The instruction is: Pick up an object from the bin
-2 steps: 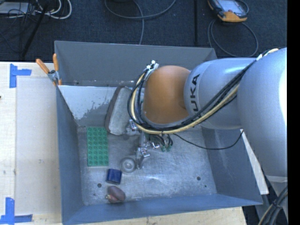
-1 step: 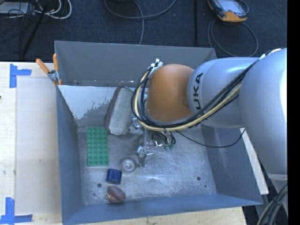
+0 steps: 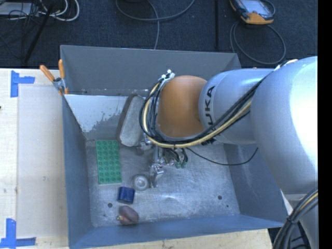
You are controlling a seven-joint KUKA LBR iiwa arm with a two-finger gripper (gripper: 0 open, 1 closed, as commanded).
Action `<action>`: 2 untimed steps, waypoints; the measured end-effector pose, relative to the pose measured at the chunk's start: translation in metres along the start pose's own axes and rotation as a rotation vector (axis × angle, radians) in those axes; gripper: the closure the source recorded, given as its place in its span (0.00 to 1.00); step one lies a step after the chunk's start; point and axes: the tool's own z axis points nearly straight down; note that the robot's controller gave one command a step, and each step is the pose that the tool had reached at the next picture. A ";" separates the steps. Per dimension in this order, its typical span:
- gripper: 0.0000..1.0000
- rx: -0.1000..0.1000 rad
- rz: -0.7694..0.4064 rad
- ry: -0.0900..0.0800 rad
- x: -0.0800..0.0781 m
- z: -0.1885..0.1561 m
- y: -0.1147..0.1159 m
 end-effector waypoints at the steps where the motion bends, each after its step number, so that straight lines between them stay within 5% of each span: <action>1: 0.00 0.000 0.002 0.002 0.000 -0.001 0.000; 2: 1.00 -0.001 0.003 -0.004 -0.002 -0.003 0.000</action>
Offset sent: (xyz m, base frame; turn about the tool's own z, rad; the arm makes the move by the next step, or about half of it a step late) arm 0.0000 0.0000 0.0000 0.0000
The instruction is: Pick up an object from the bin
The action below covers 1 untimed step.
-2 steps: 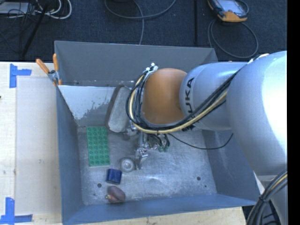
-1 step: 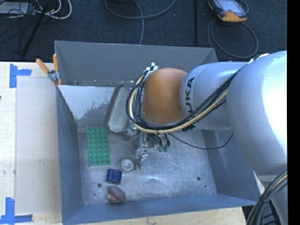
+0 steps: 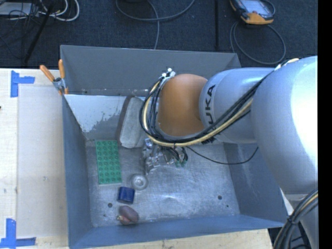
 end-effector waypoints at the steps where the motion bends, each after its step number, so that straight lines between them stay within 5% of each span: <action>1: 1.00 0.001 0.002 -0.007 -0.002 -0.088 0.000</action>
Offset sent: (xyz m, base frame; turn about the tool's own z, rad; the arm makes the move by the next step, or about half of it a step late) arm 0.0001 -0.0002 0.0836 0.0000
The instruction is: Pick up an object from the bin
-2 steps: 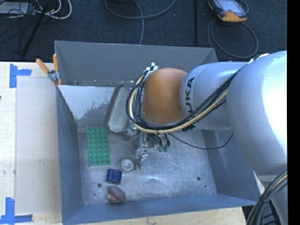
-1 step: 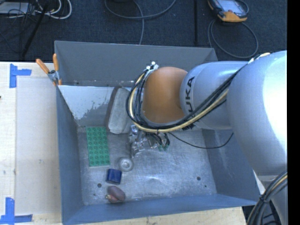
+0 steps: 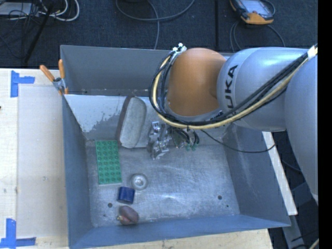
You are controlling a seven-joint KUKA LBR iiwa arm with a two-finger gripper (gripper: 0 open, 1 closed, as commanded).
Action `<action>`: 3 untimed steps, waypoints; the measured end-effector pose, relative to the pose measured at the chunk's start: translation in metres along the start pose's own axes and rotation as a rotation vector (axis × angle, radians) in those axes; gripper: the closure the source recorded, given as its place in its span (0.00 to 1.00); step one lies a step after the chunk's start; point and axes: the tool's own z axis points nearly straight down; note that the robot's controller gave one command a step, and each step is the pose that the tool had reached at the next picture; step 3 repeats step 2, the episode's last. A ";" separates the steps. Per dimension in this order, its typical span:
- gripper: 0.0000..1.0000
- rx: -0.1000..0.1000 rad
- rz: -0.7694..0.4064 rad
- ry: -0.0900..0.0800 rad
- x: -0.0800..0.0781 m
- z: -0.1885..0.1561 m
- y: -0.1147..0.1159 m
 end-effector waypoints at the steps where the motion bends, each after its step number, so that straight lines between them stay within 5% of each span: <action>1: 1.00 0.000 0.002 0.005 -0.001 -0.021 0.000; 3: 1.00 0.000 0.003 0.006 -0.002 -0.029 0.000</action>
Offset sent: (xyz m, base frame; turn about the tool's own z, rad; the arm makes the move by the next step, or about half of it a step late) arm -0.0001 0.0000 0.0201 0.0000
